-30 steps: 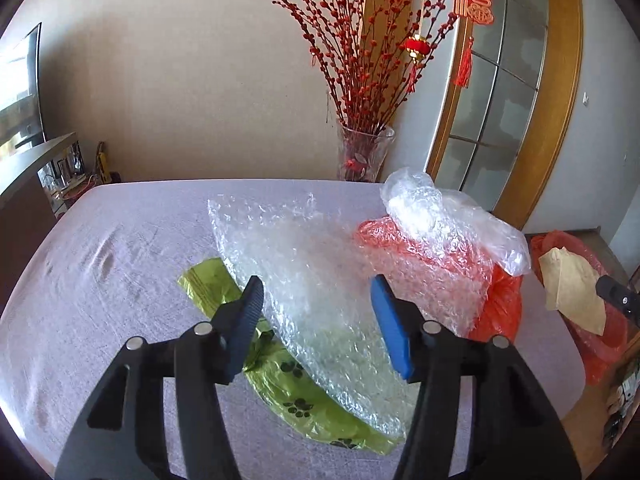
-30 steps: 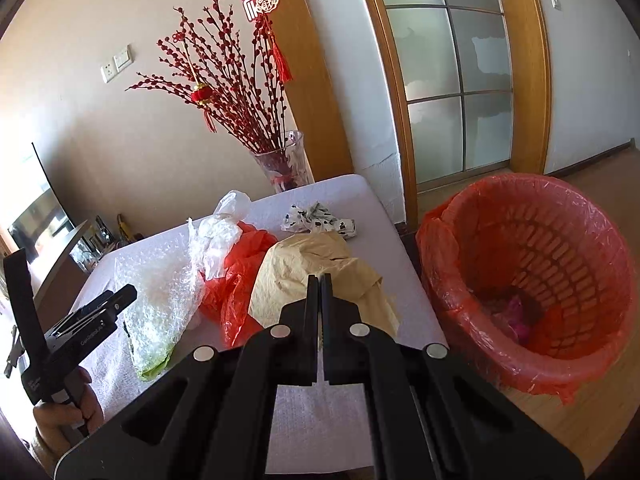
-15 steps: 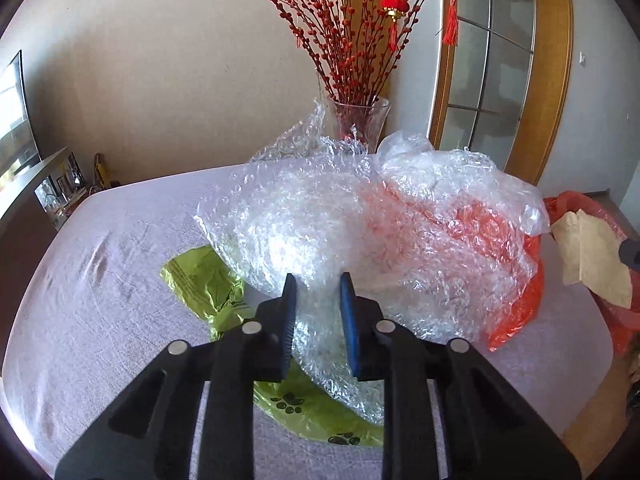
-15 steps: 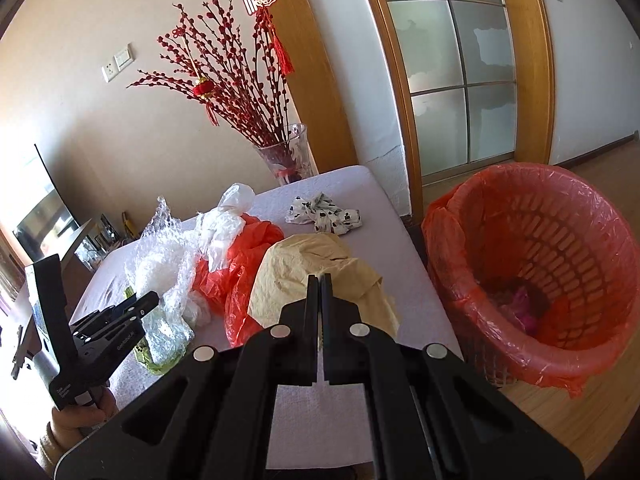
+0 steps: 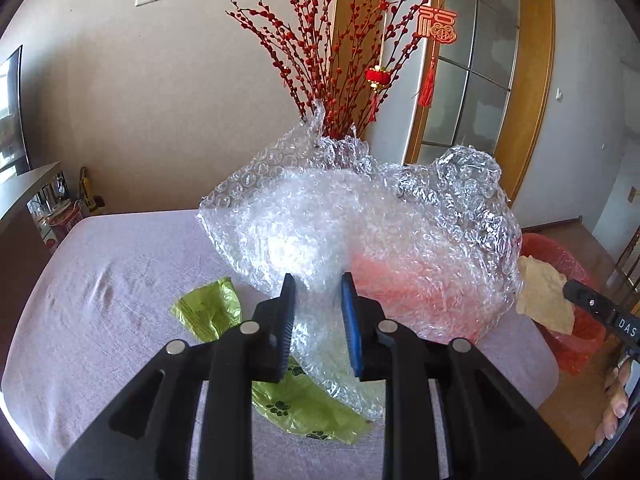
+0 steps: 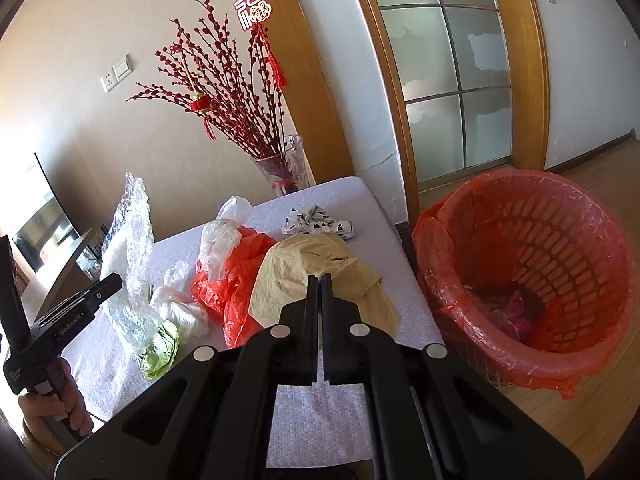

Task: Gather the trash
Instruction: 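Carry the bubble wrap and beige paper over the red basket and open both grippers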

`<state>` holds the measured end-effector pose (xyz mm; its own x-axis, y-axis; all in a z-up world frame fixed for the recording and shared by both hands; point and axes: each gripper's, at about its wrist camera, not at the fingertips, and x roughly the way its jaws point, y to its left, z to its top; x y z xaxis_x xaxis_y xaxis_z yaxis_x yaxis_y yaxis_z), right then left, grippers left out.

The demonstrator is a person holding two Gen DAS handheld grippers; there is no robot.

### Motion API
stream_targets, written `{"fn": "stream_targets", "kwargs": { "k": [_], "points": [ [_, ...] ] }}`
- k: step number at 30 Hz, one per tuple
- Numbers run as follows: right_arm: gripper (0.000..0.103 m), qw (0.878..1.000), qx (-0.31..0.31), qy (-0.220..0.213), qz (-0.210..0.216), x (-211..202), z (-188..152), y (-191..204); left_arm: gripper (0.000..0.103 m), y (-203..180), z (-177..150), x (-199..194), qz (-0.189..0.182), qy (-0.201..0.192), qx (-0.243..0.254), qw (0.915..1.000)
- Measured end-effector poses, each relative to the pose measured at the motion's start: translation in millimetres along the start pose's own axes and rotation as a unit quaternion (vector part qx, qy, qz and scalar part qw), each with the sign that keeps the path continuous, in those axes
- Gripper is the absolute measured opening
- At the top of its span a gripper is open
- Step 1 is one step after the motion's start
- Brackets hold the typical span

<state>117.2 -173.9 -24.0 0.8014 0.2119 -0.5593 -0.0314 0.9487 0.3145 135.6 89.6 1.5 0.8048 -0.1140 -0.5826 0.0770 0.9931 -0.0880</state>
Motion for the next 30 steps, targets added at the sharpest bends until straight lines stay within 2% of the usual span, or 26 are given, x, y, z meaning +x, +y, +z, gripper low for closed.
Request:
{"fn": "stream_targets", "kwargs": {
  "k": [6, 13, 22, 30],
  "points": [
    [0.002, 1.000, 0.008, -0.010, -0.008, -7.1, 3.4, -11.3, 0.023, -17.7, 10.5, -7.1, -0.015, -0.009, 0.013, 0.9998],
    [0.002, 0.999, 0.017, -0.033, -0.035, -24.7, 11.1, -32.0, 0.023, -57.9, 19.8, -2.8, -0.041, -0.011, 0.038, 0.9984],
    [0.002, 0.994, 0.049, -0.058, -0.079, -43.6, 17.6, -80.9, 0.023, -128.1, 22.4, 16.6, -0.086, -0.002, 0.076, 0.9934],
    [0.002, 0.985, 0.086, -0.078, -0.130, -56.9, 19.9, -135.4, 0.023, -198.4, 13.3, 43.2, -0.131, 0.020, 0.112, 0.9849]
  ]
}}
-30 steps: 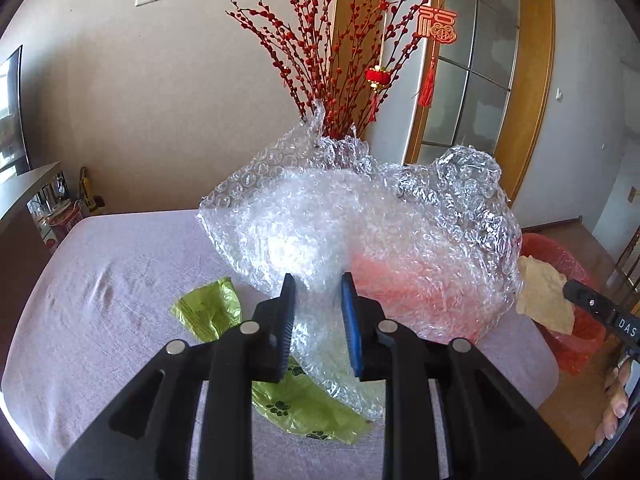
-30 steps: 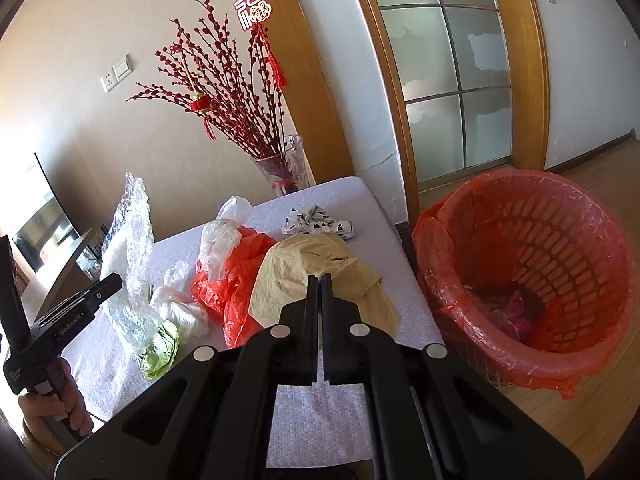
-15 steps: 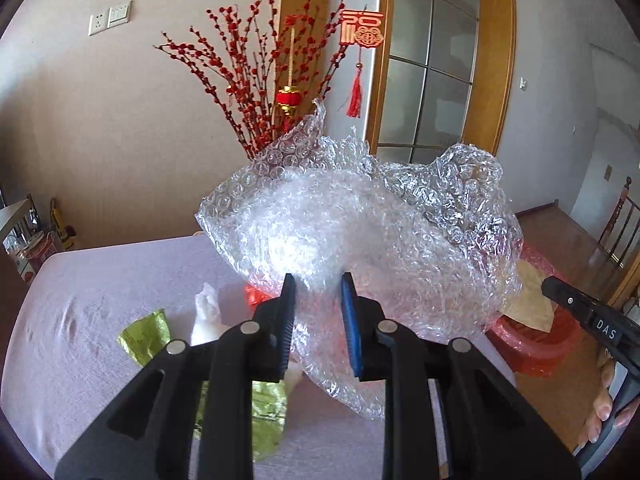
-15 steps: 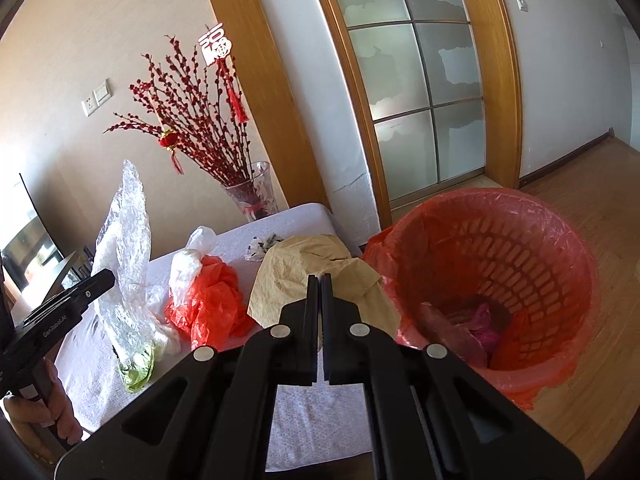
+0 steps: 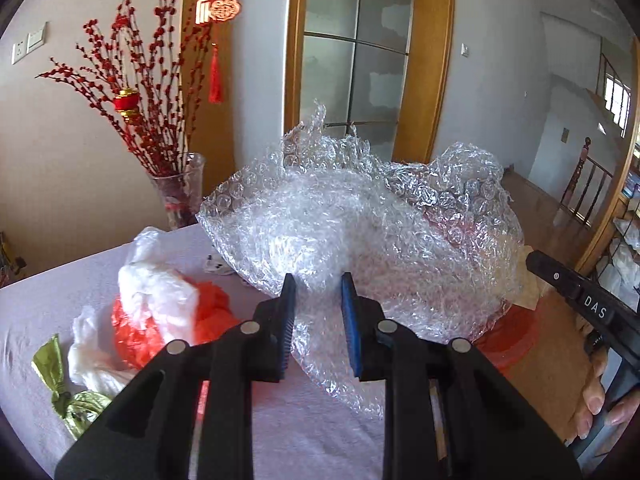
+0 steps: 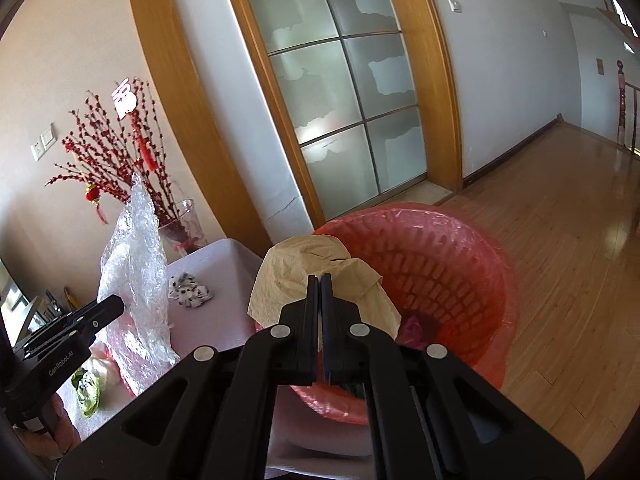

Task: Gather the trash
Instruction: 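Carry the bubble wrap and beige paper over the red basket and open both grippers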

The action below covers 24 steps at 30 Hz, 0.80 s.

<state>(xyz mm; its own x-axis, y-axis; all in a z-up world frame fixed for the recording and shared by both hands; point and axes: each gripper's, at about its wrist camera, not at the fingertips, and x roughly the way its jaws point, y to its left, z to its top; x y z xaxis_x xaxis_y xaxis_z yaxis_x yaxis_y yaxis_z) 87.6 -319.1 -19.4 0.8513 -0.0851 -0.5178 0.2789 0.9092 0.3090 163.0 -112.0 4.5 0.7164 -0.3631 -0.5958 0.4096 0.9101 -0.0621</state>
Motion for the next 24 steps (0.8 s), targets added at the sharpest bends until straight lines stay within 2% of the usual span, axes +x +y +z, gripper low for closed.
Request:
{"fn": "stream_targets", "kwargs": {
  "k": [7, 17, 21, 24],
  "points": [
    [0.002, 0.998, 0.044, -0.011, -0.038, 10.8, 9.7, -44.2, 0.023, -44.1, 7.1, 47.3, -0.039, 0.026, 0.008, 0.9989],
    [0.002, 0.998, 0.054, -0.003, -0.040, 34.2, 15.0, -68.3, 0.023, -81.0, 7.8, 96.5, -0.079, 0.054, 0.016, 0.9953],
    [0.003, 0.997, 0.077, 0.009, -0.024, 40.8, 14.2, -80.5, 0.028, -88.4, 5.6, 112.5, -0.090, 0.065, 0.017, 0.9937],
    [0.004, 0.997, 0.076, 0.017, -0.029, 42.8, 9.8, -82.5, 0.035, -90.7, 2.1, 119.2, -0.091, 0.073, 0.017, 0.9930]
  ]
}}
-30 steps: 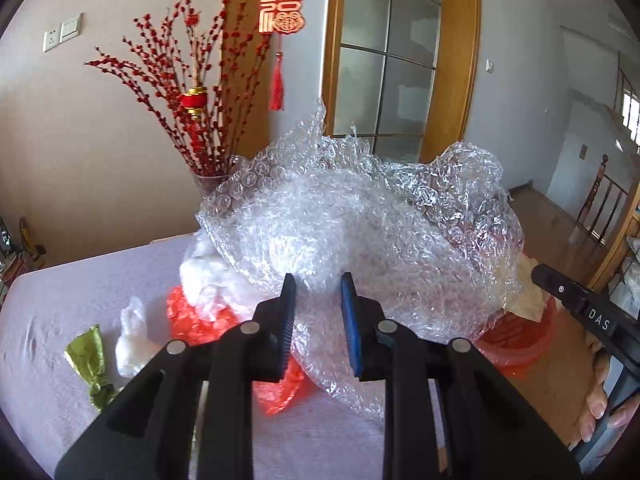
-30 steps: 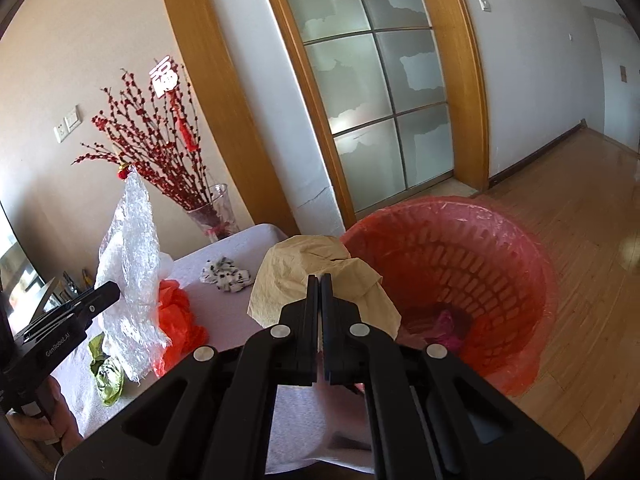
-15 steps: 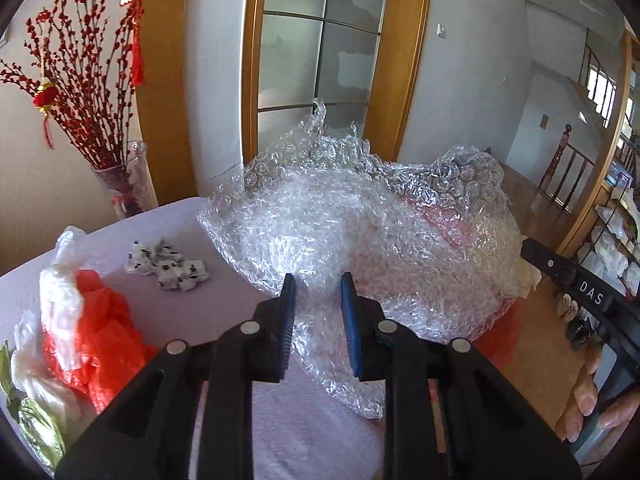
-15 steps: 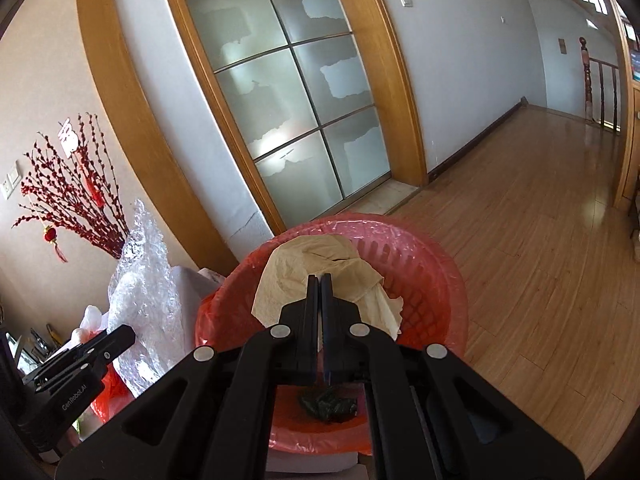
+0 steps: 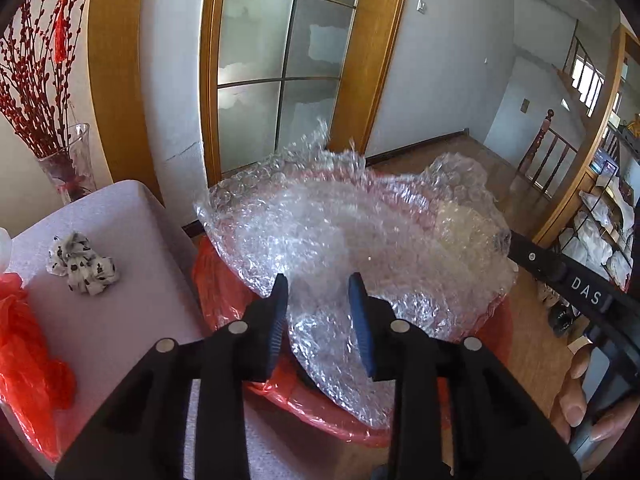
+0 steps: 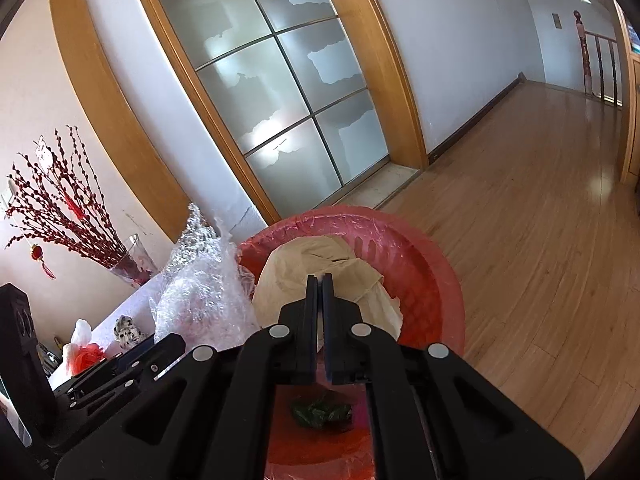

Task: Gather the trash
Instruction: 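Carry the bubble wrap and beige paper over the red basket and open both grippers, then return to the table and grasp the green bag with the left gripper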

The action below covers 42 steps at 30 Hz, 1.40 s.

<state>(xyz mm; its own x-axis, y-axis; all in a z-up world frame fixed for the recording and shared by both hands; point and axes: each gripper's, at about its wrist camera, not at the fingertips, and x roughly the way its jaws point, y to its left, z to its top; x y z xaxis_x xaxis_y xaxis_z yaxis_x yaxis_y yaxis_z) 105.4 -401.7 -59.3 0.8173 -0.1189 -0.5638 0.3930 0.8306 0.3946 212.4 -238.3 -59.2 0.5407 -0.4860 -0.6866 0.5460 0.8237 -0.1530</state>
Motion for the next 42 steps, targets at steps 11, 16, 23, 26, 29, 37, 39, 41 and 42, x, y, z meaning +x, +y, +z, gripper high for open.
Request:
{"fn": "stream_targets", "kwargs": {
  "k": [11, 16, 23, 26, 29, 37, 39, 41, 42],
  "points": [
    [0.032, 1.000, -0.014, -0.001, -0.025, -5.7, -8.1, -2.4, 0.045, 16.2, -10.2, -17.7, 0.025, -0.014, -0.010, 0.9995],
    [0.032, 0.999, -0.034, -0.001, -0.022, -13.7, -13.2, 8.7, 0.048, 28.0, -22.5, -48.6, 0.056, -0.037, -0.013, 0.9977],
    [0.032, 0.997, -0.073, 0.012, 0.010, -19.5, -28.4, 51.7, 0.050, 58.2, -46.7, -105.3, 0.115, -0.071, -0.014, 0.9908],
    [0.032, 0.995, -0.095, 0.019, 0.031, -23.2, -37.8, 77.7, 0.051, 78.2, -56.8, -130.7, 0.148, -0.084, -0.027, 0.9851],
    [0.032, 0.991, -0.118, 0.024, 0.052, -28.1, -48.4, 103.4, 0.051, 104.6, -67.9, -157.2, 0.181, -0.095, -0.048, 0.9776],
    [0.032, 0.979, -0.173, 0.041, 0.099, -31.9, -81.2, 171.6, 0.053, 196.2, -110.5, -212.1, 0.305, -0.092, -0.125, 0.9397],
    [0.032, 0.976, -0.183, 0.046, 0.107, -31.5, -88.8, 183.8, 0.052, 220.3, -121.2, -218.7, 0.320, -0.080, -0.148, 0.9323],
    [0.032, 0.973, -0.193, 0.051, 0.113, -31.4, -96.5, 195.5, 0.052, 239.4, -128.9, -219.7, 0.330, -0.064, -0.165, 0.9274],
    [0.032, 0.972, -0.198, 0.053, 0.115, -32.4, -100.3, 200.2, 0.052, 246.5, -131.9, -218.9, 0.331, -0.058, -0.169, 0.9263]
  ]
}}
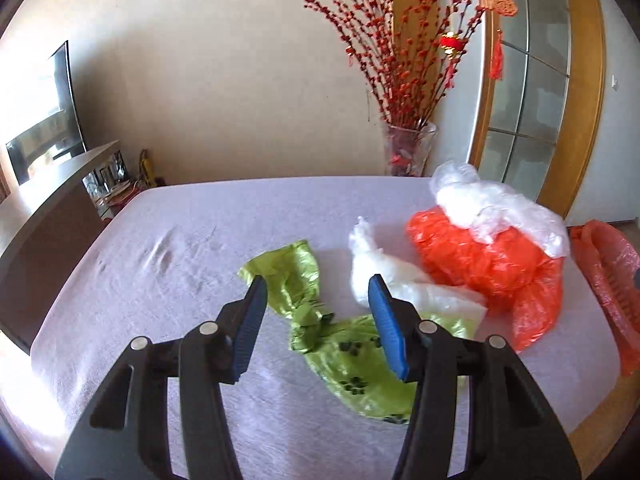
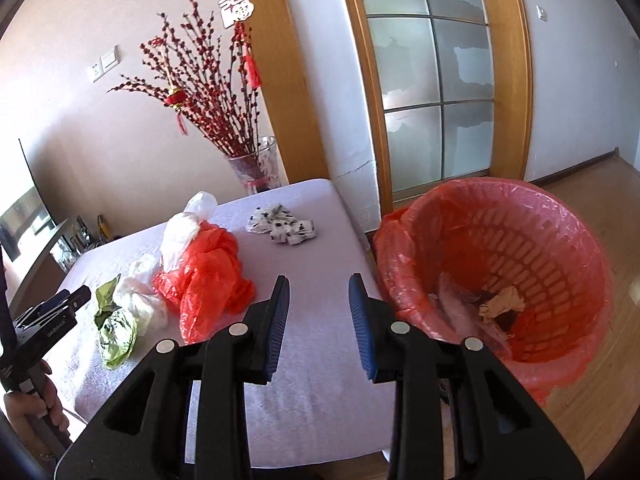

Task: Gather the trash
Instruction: 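Return to the table and grasp the green bag with the left gripper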

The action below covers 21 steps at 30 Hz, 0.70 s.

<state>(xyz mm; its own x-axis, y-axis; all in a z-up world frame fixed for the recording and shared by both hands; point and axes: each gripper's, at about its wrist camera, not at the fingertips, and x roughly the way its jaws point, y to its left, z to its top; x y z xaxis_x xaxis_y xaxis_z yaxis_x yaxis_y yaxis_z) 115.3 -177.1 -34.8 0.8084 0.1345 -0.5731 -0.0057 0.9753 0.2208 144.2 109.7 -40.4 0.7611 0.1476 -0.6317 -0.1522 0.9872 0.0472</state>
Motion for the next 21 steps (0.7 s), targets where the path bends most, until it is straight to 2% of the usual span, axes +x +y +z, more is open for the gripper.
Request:
{"fn": "stream_targets", "kwargs": {
  "k": [3, 8, 10, 12, 16, 18, 20, 21],
  "points": [
    [0.032, 1.000, -0.010, 0.006, 0.008, 4.1, -2.6, 14.1, 0.052, 11.7, -4.9, 10.4, 0.000, 0.022, -0.002, 0.9998],
    [0.032, 1.000, -0.019, 0.015, 0.011, 8.9, -7.5, 25.1, 0.052, 10.7, -12.2, 34.0, -0.014, 0.062, -0.001, 0.9980],
    [0.032, 1.000, -0.022, 0.017, 0.011, 10.3, -7.7, 27.3, 0.047, 13.3, -16.6, 40.2, -0.021, 0.076, -0.005, 0.9969],
    [0.032, 0.999, -0.024, 0.019, 0.012, 11.2, -7.8, 28.2, 0.047, 14.1, -16.2, 44.0, -0.021, 0.084, -0.006, 0.9962],
    [0.032, 0.999, -0.025, 0.021, 0.016, 12.9, -7.7, 30.1, 0.040, 10.0, -18.8, 54.5, -0.021, 0.118, 0.006, 0.9927],
    [0.032, 0.999, -0.026, 0.022, 0.020, 13.6, -8.1, 32.2, 0.040, 8.9, -18.9, 54.0, -0.017, 0.120, 0.012, 0.9925],
    [0.032, 0.999, -0.028, 0.022, 0.022, 14.0, -8.6, 34.7, 0.035, 7.3, -19.3, 54.2, -0.021, 0.121, 0.018, 0.9922],
    [0.032, 0.999, -0.029, 0.022, 0.024, 14.1, -8.6, 35.9, 0.024, 6.6, -18.4, 54.9, -0.024, 0.120, 0.019, 0.9922]
  ]
}}
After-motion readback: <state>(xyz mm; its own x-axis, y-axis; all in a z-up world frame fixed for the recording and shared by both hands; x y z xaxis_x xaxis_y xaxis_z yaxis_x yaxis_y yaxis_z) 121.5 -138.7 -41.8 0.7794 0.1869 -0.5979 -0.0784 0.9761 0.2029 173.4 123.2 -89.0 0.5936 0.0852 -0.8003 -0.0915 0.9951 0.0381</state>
